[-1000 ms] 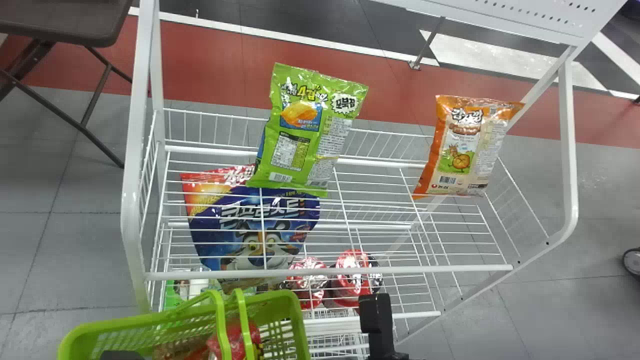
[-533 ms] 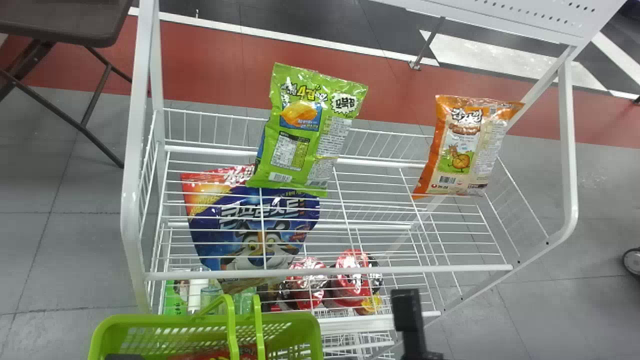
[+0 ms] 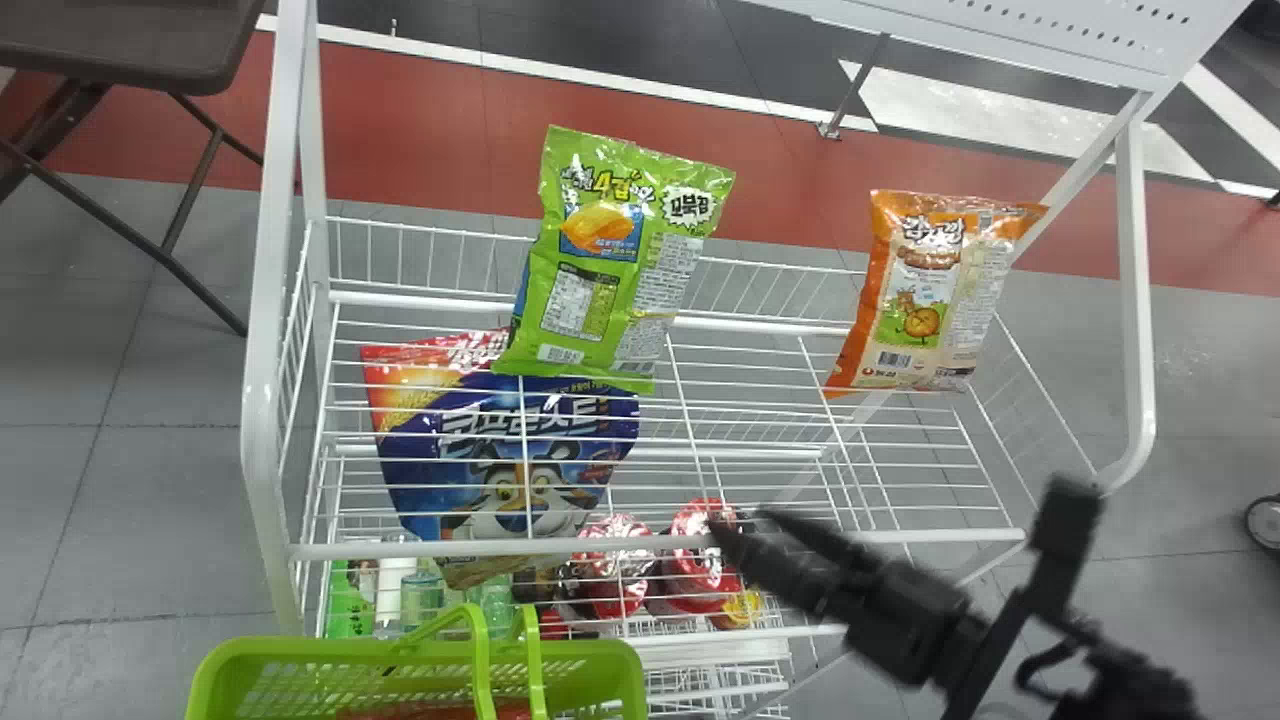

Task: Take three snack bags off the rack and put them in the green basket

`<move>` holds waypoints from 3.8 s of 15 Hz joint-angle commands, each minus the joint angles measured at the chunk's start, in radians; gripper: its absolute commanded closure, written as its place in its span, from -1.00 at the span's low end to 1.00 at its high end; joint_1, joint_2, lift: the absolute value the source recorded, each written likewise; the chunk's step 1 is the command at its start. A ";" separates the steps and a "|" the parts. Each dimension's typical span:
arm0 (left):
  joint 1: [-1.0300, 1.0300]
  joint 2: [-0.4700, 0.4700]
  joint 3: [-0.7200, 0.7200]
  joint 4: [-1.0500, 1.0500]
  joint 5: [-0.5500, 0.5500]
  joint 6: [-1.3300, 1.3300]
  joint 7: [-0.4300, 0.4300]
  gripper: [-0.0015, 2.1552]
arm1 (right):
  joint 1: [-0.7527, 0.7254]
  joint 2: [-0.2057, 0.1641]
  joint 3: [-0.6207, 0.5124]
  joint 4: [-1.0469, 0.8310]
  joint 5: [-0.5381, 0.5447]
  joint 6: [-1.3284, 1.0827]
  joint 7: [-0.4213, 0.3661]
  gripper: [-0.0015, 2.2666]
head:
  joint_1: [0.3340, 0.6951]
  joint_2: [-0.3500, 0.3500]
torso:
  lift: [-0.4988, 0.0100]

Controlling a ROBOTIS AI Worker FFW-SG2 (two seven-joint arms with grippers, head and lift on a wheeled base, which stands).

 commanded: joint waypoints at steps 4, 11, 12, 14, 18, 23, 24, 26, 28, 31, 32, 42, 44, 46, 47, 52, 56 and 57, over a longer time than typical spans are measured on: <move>-0.008 0.020 -0.010 0.000 -0.003 0.000 0.001 0.43 | -0.193 0.003 -0.009 0.246 0.229 -0.602 -0.227 -0.93 | 1.00 -1.00 | 0.86; -0.021 0.020 -0.016 0.019 -0.003 0.000 -0.001 0.43 | -0.503 -0.057 -0.034 0.609 0.423 -0.626 -0.297 -0.93 | 1.00 -1.00 | 0.86; -0.023 0.020 -0.016 0.019 -0.003 0.003 -0.001 0.43 | -0.518 -0.064 -0.040 0.641 0.435 -0.629 -0.303 -0.93 | 1.00 -1.00 | 0.86; -0.028 0.021 -0.016 0.019 -0.003 0.006 -0.001 0.43 | -0.557 -0.086 -0.052 0.724 0.446 -0.642 -0.306 -0.93 | 1.00 -1.00 | 0.86; -0.040 0.021 -0.018 0.023 -0.003 0.025 0.001 0.43 | -0.604 -0.116 -0.051 0.795 0.458 -0.632 -0.285 -0.80 | 1.00 -1.00 | 0.86; -0.046 0.028 -0.016 0.030 0.000 0.028 0.002 0.43 | -0.606 -0.129 -0.040 0.798 0.447 -0.586 -0.224 0.98 | 1.00 -1.00 | 0.86; -0.046 0.028 -0.016 0.030 0.000 0.028 0.002 0.43 | -0.607 -0.129 -0.040 0.798 0.449 -0.586 -0.222 0.98 | 1.00 -1.00 | 0.86; -0.044 0.028 -0.016 0.028 0.000 0.028 0.002 0.43 | -0.617 -0.139 -0.052 0.801 0.444 -0.580 -0.211 0.98 | 1.00 -1.00 | 0.86; -0.044 0.032 -0.018 0.028 0.000 0.028 0.002 0.43 | -0.617 -0.149 -0.066 0.810 0.438 -0.574 -0.193 0.98 | 1.00 -1.00 | 0.86; -0.043 0.032 -0.018 0.028 0.000 0.031 0.004 0.43 | -0.589 -0.147 -0.077 0.799 0.389 -0.577 -0.185 0.97 | 1.00 -1.00 | 0.86; -0.041 0.032 -0.019 0.028 0.000 0.031 0.004 0.43 | -0.558 -0.141 -0.080 0.773 0.357 -0.574 -0.184 0.98 | 1.00 -1.00 | 0.86; -0.043 0.032 -0.042 0.031 -0.008 0.025 0.022 0.43 | -0.158 0.003 -0.216 0.043 -0.022 -0.062 -0.102 0.98 | 1.00 -1.00 | 0.86; -0.038 0.032 -0.041 0.031 -0.008 0.015 0.022 0.43 | -0.118 0.003 -0.253 -0.034 -0.111 0.159 -0.041 0.98 | 1.00 -1.00 | 0.86; -0.034 0.031 -0.041 0.030 -0.008 0.003 0.025 0.43 | -0.107 0.003 -0.273 -0.072 -0.182 0.445 0.028 0.98 | 1.00 -1.00 | 0.86; -0.034 0.029 -0.041 0.030 -0.008 0.003 0.027 0.43 | -0.106 0.003 -0.273 -0.086 -0.208 0.573 0.053 0.98 | 1.00 -1.00 | 0.86; -0.029 0.023 -0.039 0.023 -0.008 -0.012 0.030 0.43 | -0.078 0.003 -0.264 -0.121 -0.251 0.750 0.106 0.98 | 1.00 -1.00 | 0.86; -0.029 0.024 -0.036 0.007 0.000 -0.012 0.025 0.43 | -0.017 0.003 -0.141 -0.004 -0.208 0.750 0.108 0.98 | 1.00 -1.00 | 0.86; -0.029 0.024 -0.035 0.005 0.000 -0.012 0.025 0.43 | -0.002 -0.004 -0.104 0.020 -0.192 0.750 0.106 0.98 | 1.00 -1.00 | 0.86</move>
